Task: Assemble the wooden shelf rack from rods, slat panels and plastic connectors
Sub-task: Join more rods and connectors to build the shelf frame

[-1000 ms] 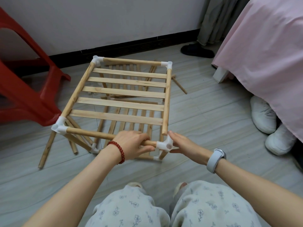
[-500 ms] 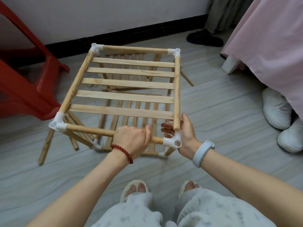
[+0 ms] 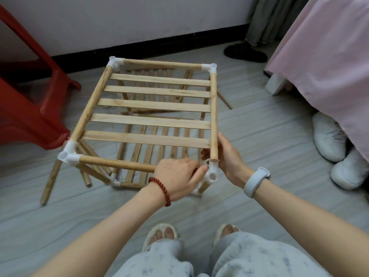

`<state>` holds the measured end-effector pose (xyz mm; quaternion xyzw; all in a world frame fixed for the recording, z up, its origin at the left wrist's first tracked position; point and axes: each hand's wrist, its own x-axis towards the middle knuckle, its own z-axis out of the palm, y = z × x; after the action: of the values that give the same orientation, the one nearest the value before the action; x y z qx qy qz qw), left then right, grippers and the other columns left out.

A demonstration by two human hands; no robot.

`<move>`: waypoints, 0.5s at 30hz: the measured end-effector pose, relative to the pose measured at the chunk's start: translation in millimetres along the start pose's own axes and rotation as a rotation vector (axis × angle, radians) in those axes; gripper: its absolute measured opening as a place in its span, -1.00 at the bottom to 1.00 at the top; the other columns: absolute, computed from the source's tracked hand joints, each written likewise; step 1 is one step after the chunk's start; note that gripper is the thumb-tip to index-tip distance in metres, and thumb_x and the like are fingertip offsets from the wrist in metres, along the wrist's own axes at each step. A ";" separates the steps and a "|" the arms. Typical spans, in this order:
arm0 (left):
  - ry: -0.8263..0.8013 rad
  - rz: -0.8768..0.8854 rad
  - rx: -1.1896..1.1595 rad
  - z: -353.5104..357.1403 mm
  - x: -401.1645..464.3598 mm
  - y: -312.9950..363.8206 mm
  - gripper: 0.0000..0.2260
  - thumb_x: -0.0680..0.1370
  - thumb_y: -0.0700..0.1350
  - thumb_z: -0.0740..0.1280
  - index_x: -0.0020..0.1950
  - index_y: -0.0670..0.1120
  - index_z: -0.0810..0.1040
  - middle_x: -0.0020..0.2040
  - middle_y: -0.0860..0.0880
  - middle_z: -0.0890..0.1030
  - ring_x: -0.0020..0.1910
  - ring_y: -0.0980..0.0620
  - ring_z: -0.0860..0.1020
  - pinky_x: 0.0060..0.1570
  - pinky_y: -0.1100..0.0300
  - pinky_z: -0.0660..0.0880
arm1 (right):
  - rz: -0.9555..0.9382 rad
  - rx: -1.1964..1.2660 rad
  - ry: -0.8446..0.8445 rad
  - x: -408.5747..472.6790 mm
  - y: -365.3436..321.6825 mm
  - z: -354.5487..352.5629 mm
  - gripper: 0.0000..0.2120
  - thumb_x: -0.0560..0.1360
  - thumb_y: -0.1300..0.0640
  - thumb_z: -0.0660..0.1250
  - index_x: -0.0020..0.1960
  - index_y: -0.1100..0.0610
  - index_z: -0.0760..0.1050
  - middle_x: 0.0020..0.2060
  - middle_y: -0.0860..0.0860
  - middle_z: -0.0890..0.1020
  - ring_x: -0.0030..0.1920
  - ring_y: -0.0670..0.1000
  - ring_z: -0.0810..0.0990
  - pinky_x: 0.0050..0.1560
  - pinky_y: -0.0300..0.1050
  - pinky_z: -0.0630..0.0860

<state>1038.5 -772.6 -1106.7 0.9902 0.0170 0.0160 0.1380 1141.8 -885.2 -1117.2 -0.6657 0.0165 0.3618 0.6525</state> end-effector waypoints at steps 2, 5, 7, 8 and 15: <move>-0.090 0.019 -0.017 2.8 8.1 9.7 -0.53 0.56 0.27 -0.08 -0.22 -0.01 0.43 -0.25 0.07 0.52 -0.26 0.03 0.50 -0.33 0.16 0.33 | -0.024 -0.138 -0.076 1.8 -12.8 -12.0 -0.68 0.58 -0.10 0.13 -0.13 0.11 0.49 -0.33 0.01 0.57 -0.21 0.01 0.54 -0.14 -0.10 0.44; -0.214 -0.082 0.014 3.4 19.5 22.4 -0.51 0.49 0.37 0.00 -0.34 -0.01 0.31 -0.40 0.07 0.42 -0.35 0.01 0.45 -0.35 0.16 0.33 | -0.049 -0.374 -0.158 3.1 -25.4 -17.8 -0.87 0.56 0.06 0.24 -0.09 0.10 0.48 -0.27 -0.03 0.54 -0.15 -0.01 0.51 -0.01 0.01 0.42; -0.197 -0.146 -0.001 5.7 21.7 26.5 -0.57 0.50 0.31 0.09 -0.30 -0.03 0.33 -0.41 0.07 0.41 -0.34 -0.01 0.47 -0.36 0.17 0.33 | -0.055 -0.438 -0.166 2.8 -28.2 -14.7 -0.91 0.58 0.11 0.21 -0.04 0.11 0.43 -0.21 0.02 0.52 -0.17 0.01 0.51 0.03 0.06 0.47; -0.177 -0.156 0.004 6.7 21.3 27.6 -0.61 0.50 0.28 0.11 -0.25 -0.04 0.34 -0.41 0.06 0.42 -0.33 -0.02 0.47 -0.36 0.16 0.31 | -0.055 -0.447 -0.168 2.3 -29.8 -12.9 -0.91 0.59 0.11 0.18 -0.01 0.13 0.41 -0.19 0.05 0.51 -0.18 0.02 0.50 0.04 0.07 0.49; -0.135 -0.167 0.030 7.5 10.0 26.0 -0.67 0.49 0.22 0.15 -0.11 -0.05 0.39 -0.31 0.03 0.54 -0.31 -0.02 0.51 -0.38 0.18 0.27 | -0.042 -0.432 -0.197 2.6 -23.9 -8.1 -0.80 0.62 0.10 0.13 0.13 0.23 0.34 -0.19 0.06 0.45 -0.28 -0.06 0.45 -0.17 -0.12 0.49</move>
<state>1049.6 -799.3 -1106.5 0.9860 0.0905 -0.0624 0.1251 1159.2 -887.7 -1099.0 -0.7515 -0.1388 0.4063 0.5008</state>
